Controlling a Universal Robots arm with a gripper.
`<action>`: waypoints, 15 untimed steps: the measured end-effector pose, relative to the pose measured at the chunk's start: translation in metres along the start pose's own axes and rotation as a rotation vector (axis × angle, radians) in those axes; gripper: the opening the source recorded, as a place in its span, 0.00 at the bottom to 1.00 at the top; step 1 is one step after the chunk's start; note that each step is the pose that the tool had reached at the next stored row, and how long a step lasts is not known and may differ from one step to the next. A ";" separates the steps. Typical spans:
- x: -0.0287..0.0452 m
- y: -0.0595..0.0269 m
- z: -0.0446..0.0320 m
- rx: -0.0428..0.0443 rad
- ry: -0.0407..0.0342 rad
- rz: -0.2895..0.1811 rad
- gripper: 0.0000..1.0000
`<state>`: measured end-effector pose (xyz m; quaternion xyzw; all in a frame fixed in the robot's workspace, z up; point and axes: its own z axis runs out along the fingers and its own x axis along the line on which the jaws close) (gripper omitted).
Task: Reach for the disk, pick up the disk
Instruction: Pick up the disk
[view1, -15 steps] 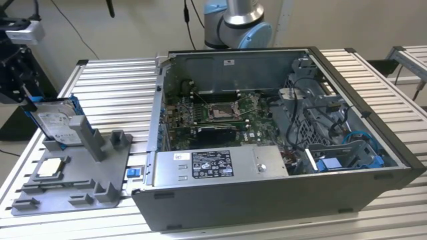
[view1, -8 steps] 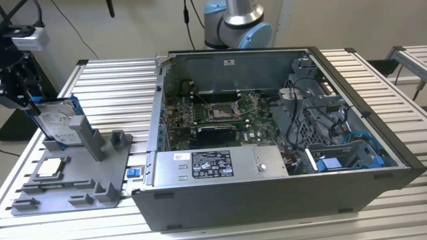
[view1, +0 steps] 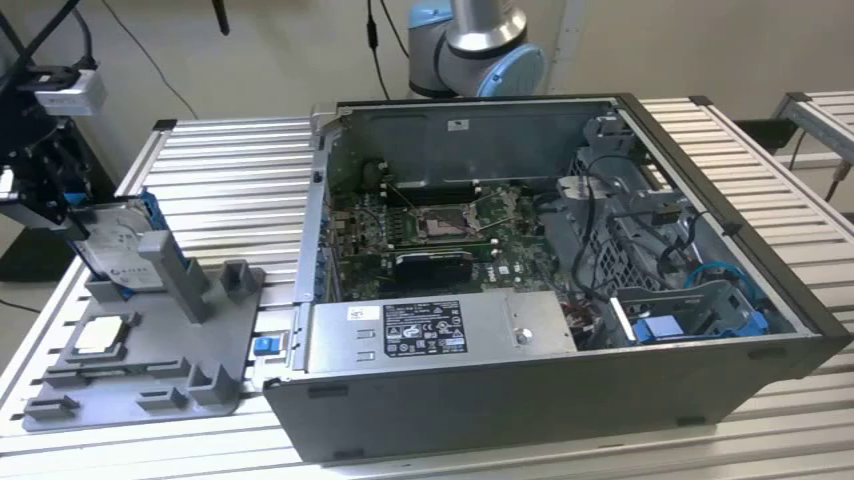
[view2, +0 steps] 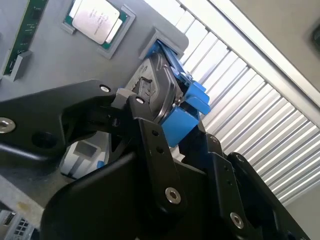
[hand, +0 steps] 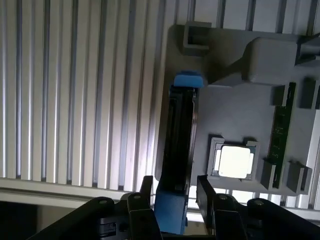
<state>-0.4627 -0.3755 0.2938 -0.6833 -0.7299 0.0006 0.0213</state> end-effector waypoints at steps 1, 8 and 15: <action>-0.0001 0.0001 0.0018 -0.0014 0.0000 0.000 1.00; 0.0011 0.0004 0.0141 -0.0043 0.0016 0.002 1.00; 0.0023 0.0001 0.0212 -0.0047 0.0019 0.011 1.00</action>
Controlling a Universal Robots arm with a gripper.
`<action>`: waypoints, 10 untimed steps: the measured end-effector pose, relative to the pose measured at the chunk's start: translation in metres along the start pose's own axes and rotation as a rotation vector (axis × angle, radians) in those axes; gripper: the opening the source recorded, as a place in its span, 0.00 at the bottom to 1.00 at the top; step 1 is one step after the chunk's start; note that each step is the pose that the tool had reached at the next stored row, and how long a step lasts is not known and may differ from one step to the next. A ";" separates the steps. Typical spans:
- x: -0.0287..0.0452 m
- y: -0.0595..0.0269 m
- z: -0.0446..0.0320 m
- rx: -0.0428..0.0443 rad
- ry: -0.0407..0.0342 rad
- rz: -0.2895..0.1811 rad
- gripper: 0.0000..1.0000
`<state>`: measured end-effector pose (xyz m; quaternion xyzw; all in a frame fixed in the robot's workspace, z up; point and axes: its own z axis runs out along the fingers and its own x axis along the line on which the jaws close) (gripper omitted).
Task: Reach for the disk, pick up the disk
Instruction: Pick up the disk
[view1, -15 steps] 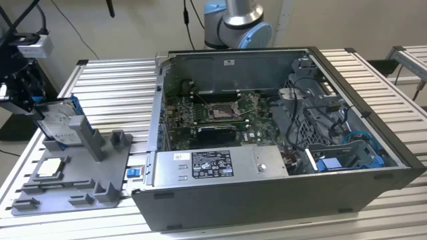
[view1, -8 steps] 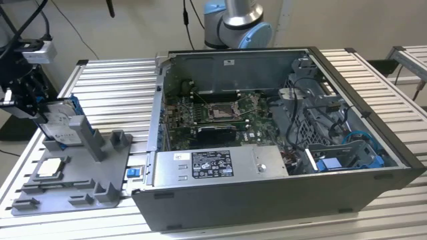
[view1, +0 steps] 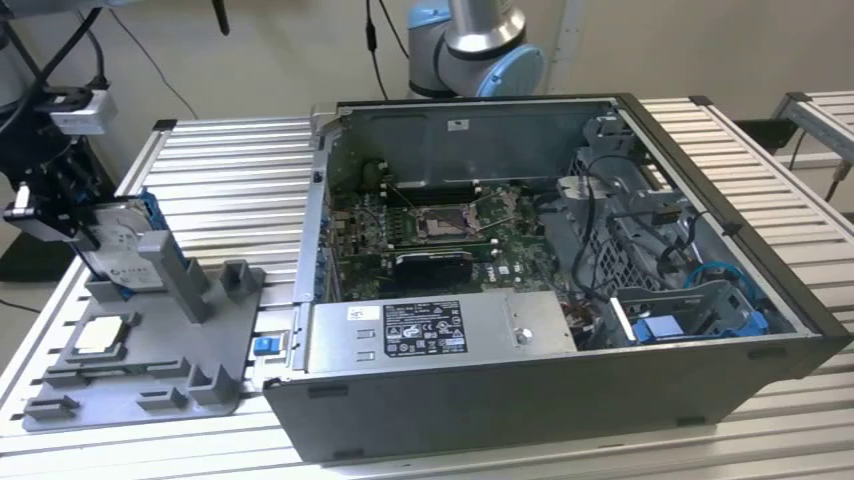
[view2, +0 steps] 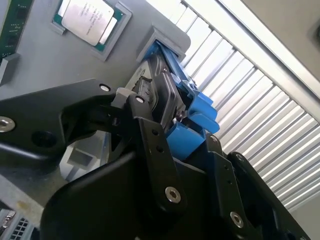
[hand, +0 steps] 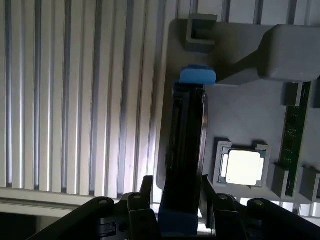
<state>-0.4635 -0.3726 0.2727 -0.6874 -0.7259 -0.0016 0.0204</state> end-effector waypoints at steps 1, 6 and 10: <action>0.0000 0.0000 0.0011 0.0001 0.0000 0.001 1.00; 0.0000 0.0001 0.0050 -0.0002 0.0001 0.003 1.00; -0.0001 0.0001 0.0073 -0.0010 0.0001 0.004 1.00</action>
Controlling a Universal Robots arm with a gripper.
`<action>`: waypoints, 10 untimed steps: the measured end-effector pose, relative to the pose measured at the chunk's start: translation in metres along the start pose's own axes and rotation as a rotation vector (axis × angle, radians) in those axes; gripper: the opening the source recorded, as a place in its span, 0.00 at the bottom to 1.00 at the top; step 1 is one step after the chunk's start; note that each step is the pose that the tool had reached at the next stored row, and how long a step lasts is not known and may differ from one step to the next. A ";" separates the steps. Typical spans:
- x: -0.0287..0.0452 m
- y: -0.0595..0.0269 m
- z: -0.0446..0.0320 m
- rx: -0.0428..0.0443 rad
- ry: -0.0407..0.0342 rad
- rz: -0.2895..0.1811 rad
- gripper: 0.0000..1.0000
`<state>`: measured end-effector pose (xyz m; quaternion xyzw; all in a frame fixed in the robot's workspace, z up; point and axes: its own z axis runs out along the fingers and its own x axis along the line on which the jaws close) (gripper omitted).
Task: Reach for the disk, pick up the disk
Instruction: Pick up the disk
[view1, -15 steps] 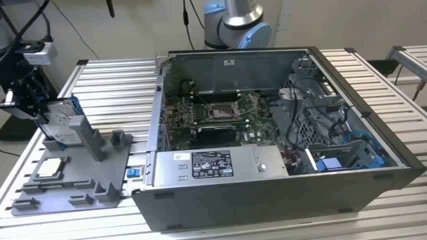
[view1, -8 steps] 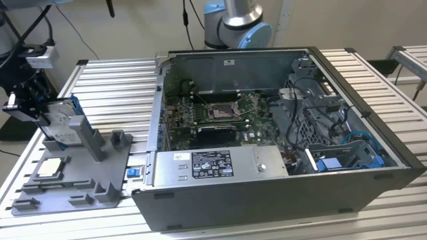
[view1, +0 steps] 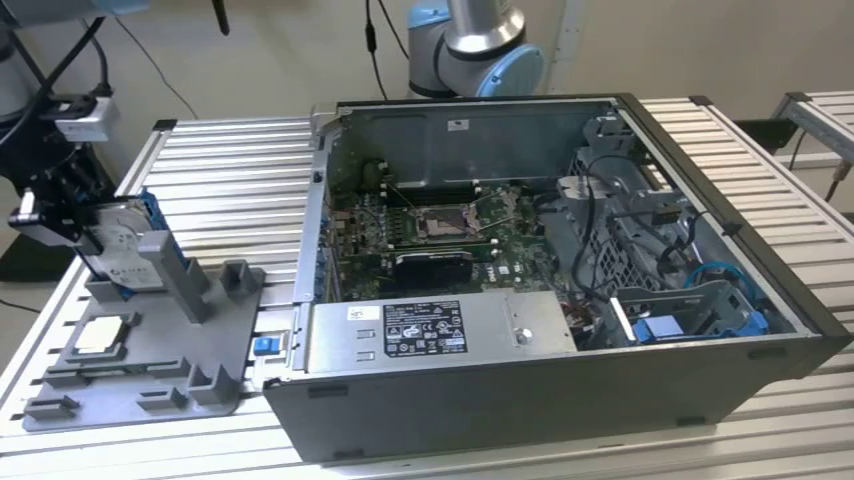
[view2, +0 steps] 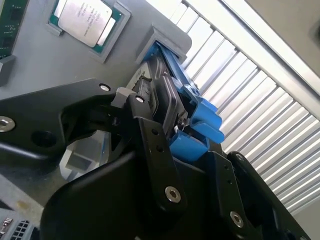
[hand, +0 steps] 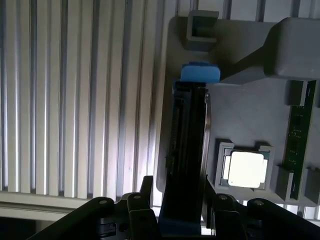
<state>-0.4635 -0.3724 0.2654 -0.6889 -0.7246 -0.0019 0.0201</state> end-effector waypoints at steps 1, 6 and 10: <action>0.0000 0.0000 0.0007 -0.0004 0.0000 0.000 1.00; -0.0001 0.0001 0.0031 -0.0015 -0.0001 0.000 1.00; -0.0002 0.0001 0.0049 -0.0028 -0.0003 0.000 1.00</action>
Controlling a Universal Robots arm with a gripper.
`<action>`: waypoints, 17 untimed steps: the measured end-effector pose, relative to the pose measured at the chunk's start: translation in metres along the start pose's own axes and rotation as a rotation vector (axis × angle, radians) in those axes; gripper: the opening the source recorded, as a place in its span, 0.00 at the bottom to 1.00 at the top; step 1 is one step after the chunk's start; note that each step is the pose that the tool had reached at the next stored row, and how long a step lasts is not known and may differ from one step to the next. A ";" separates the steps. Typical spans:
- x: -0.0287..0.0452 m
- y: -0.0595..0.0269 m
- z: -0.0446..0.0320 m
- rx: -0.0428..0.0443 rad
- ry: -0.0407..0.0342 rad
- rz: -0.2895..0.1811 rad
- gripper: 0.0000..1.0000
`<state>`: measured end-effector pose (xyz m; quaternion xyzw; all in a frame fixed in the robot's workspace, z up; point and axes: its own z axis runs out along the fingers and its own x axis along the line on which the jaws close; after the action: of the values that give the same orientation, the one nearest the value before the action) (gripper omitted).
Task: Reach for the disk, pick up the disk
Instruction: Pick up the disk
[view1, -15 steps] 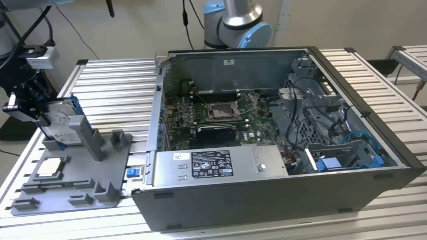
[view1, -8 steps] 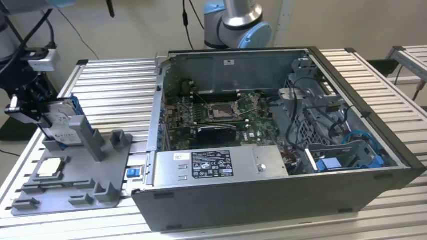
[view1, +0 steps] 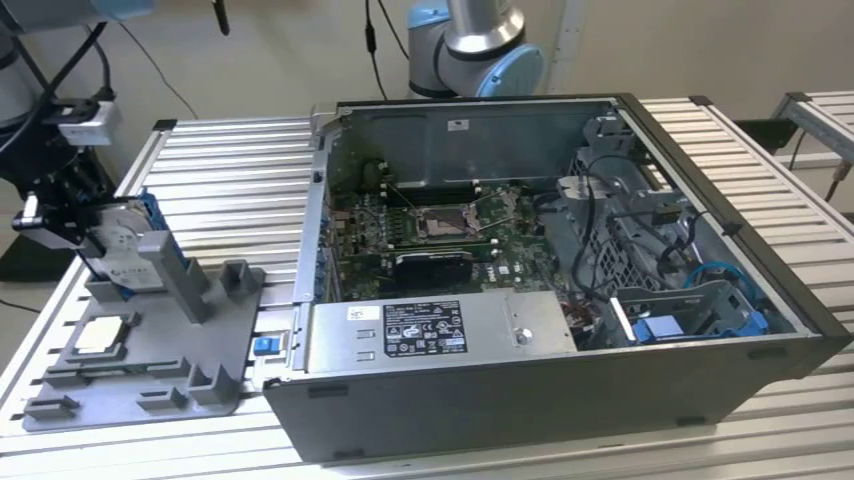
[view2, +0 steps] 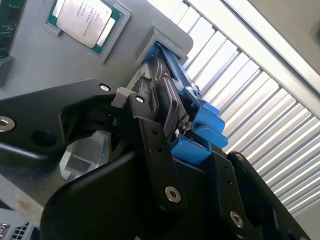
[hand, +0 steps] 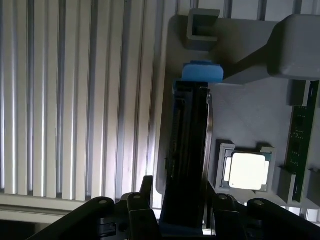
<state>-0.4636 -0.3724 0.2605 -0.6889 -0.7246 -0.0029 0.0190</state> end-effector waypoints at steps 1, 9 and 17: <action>0.0000 0.0000 0.0005 -0.0005 0.0000 0.000 1.00; 0.0000 0.0001 0.0010 -0.0013 0.0004 0.000 0.00; 0.0001 0.0000 -0.0009 -0.0011 -0.0006 0.000 0.00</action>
<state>-0.4636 -0.3724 0.2614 -0.6889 -0.7246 -0.0030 0.0184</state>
